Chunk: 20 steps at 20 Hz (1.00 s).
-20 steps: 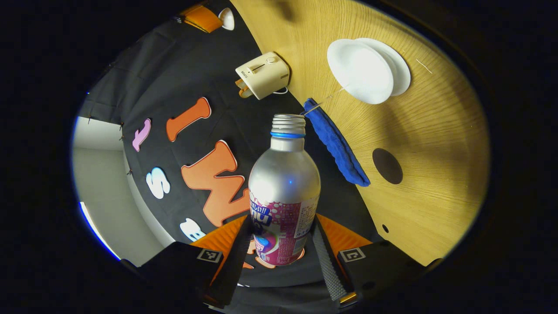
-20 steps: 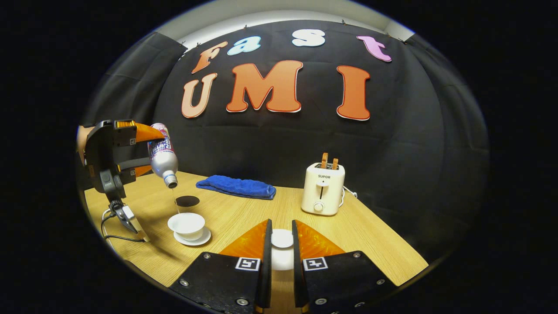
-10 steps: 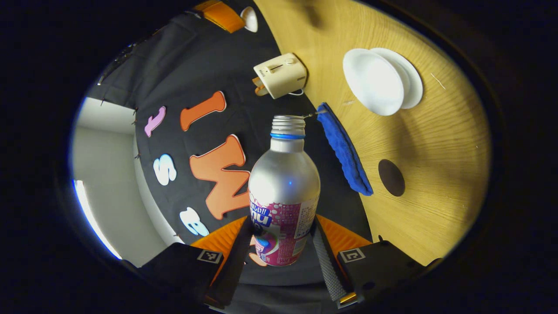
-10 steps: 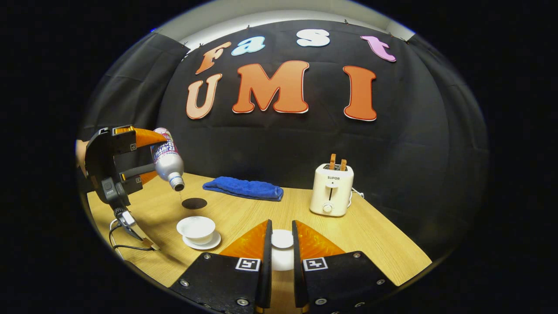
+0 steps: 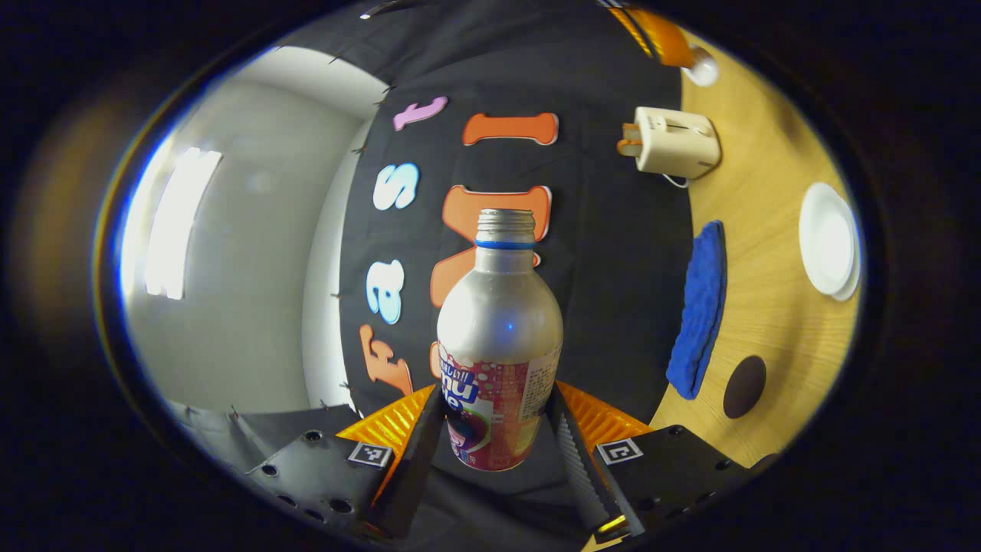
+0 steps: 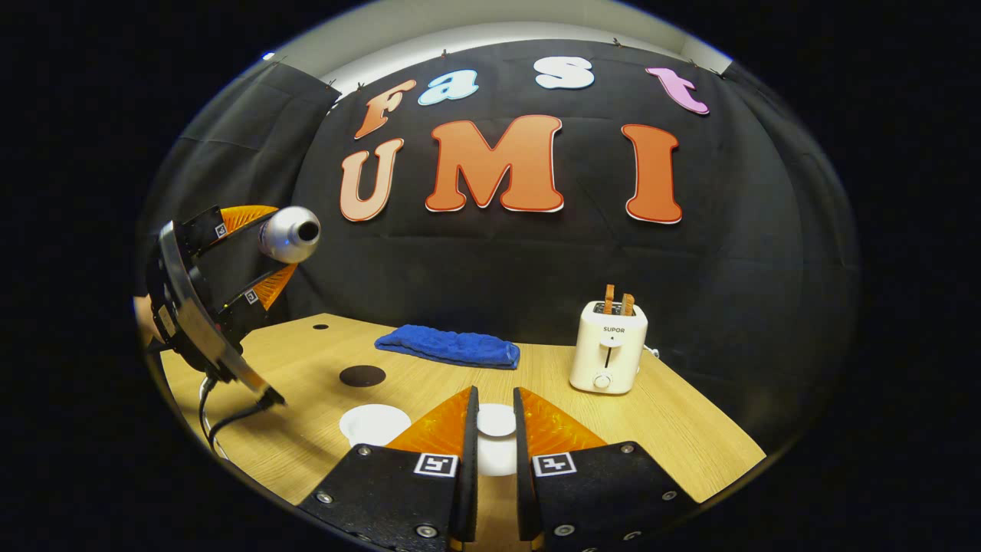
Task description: Open the teacup lid with one hand, grasp the water bottle and pour water into the teacup with the other hand; after pouring, place the water bottle on the coaster and then close the teacup lid.
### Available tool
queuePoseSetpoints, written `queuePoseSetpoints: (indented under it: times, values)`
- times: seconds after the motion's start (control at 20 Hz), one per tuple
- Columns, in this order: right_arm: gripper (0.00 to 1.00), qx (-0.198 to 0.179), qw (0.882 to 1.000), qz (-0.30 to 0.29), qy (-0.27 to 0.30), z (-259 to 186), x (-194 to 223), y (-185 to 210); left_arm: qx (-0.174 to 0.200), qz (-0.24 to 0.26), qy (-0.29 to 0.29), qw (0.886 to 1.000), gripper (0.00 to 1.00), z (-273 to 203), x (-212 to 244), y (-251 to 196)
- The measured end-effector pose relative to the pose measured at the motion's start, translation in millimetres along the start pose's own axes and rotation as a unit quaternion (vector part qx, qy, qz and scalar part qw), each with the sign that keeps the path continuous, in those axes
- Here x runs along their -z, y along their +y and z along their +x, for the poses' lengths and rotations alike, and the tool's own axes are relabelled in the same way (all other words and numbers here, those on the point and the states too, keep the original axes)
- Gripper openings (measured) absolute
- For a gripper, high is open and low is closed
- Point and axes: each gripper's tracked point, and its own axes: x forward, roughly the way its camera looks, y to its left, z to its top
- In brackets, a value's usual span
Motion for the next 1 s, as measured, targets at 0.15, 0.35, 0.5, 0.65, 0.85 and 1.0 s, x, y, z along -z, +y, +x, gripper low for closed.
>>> queuePoseSetpoints:
  times: [0.15,0.35,0.5,0.65,0.85,1.0]
  values:
    - [0.22,-0.010,1.000,-0.002,-0.003,2.8,-7.9,14.4,-0.050,-0.116,0.034,0.991,0.81,3.9,16.7,24.8]
    - [0.22,-0.026,1.000,-0.007,-0.014,4.7,-22.7,35.0,-0.066,-0.284,0.089,0.952,0.81,18.2,37.6,21.3]
    - [0.22,-0.037,0.999,-0.012,-0.020,4.8,-30.0,49.0,-0.030,-0.416,0.117,0.901,0.82,35.4,40.7,-4.1]
    - [0.22,-0.050,0.998,-0.011,-0.020,7.0,-31.8,62.7,0.013,-0.504,0.148,0.851,0.82,48.0,47.0,-34.4]
    - [0.22,-0.054,0.998,-0.017,-0.016,13.3,-30.1,74.3,0.056,-0.587,0.187,0.786,0.77,59.7,55.6,-76.2]
    - [0.22,-0.063,0.998,-0.019,-0.010,17.7,-26.2,83.0,0.081,-0.626,0.215,0.745,0.81,63.0,71.3,-108.0]
